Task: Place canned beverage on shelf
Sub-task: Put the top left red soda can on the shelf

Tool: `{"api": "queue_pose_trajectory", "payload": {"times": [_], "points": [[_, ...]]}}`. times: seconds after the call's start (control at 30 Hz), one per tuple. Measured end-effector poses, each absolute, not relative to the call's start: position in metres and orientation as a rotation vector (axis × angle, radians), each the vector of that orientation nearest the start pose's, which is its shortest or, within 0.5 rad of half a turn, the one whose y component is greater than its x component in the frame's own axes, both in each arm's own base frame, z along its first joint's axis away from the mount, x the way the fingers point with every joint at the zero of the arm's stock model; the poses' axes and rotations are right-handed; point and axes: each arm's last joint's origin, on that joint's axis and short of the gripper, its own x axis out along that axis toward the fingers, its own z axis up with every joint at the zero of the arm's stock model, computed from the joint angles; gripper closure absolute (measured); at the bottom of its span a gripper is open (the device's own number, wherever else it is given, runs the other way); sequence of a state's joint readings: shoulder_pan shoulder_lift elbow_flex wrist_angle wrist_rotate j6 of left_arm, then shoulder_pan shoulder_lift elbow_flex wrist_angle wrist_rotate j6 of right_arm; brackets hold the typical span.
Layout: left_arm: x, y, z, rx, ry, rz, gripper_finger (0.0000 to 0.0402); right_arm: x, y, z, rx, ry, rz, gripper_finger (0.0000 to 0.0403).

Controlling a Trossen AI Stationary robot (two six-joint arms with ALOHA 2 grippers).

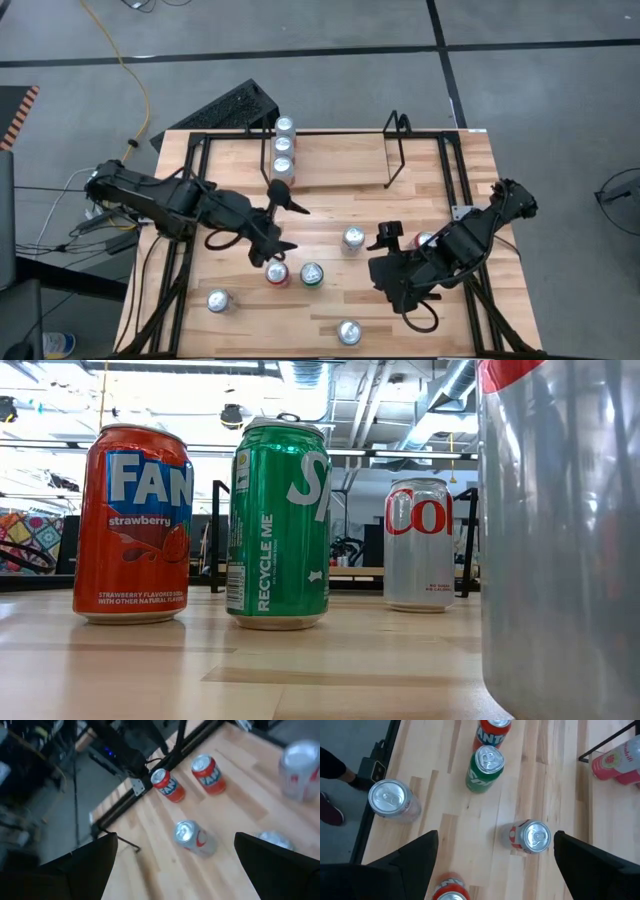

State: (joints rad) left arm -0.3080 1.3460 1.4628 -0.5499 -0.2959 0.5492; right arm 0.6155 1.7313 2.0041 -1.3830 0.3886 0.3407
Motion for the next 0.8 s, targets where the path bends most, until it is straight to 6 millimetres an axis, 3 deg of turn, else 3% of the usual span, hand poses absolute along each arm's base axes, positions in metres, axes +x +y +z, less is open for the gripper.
{"api": "queue_pose_trajectory", "payload": {"times": [0.3, 0.8], "points": [[0.282, -0.086, 0.398, 0.229, 0.457, -0.15, 0.0015, 0.273, 0.176, 0.404, -0.206, 0.978, 0.023, 0.0033], [0.33, -0.101, 0.358, -0.016, 0.522, -0.09, 0.0015, 0.278, 0.173, 0.405, -0.274, 0.956, 0.06, 0.0033]]}}
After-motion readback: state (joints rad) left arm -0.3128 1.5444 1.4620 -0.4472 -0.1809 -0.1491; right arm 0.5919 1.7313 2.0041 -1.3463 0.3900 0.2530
